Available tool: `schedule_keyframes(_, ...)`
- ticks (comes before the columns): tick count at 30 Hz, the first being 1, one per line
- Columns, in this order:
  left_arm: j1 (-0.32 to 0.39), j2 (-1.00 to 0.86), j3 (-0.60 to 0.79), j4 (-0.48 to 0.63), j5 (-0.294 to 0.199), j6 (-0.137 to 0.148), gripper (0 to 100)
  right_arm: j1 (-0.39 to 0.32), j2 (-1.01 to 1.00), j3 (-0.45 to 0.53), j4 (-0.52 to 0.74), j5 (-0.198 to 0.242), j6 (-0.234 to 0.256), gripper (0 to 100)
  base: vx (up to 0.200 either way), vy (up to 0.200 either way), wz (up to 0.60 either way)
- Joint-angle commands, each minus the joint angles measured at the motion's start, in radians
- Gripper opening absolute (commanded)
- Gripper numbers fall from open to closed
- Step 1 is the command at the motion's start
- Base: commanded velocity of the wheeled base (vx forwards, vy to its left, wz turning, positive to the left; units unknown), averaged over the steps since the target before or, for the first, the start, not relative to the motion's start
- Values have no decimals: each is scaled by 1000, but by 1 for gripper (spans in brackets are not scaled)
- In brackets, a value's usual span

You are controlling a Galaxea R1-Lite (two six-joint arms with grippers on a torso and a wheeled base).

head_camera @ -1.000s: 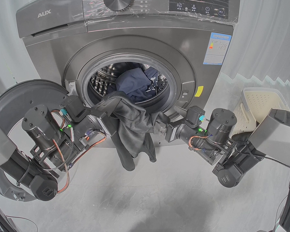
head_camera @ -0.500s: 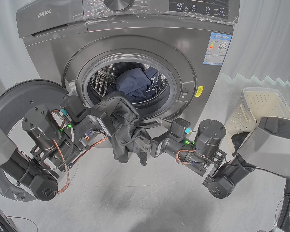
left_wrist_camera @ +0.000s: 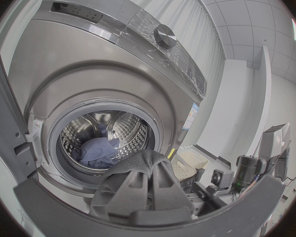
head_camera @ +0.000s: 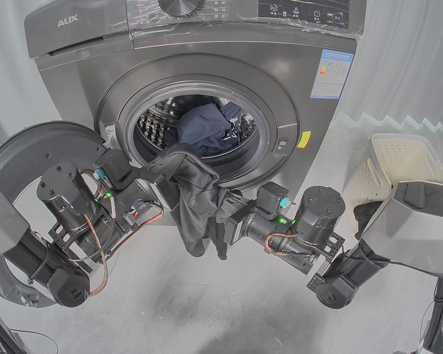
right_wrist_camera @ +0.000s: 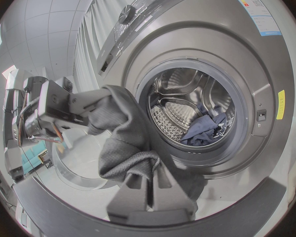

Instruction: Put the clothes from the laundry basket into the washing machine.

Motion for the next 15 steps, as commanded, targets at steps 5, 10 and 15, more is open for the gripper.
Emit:
schedule_keyframes(5, 16, 21, 5, 0, -1, -3, 0, 35, -87, 97, -19, -1, 6, 0, 0, 0, 0)
schedule_keyframes(10, 29, 21, -6, 0, -1, -3, 0, 14, -124, 176, -5, -17, 7, 0, 0, 0, 0)
schedule_keyframes(15, 29, 10, -8, 0, -1, -3, 0, -49, -116, 172, 0, -60, 18, 0, 0, 0, 0)
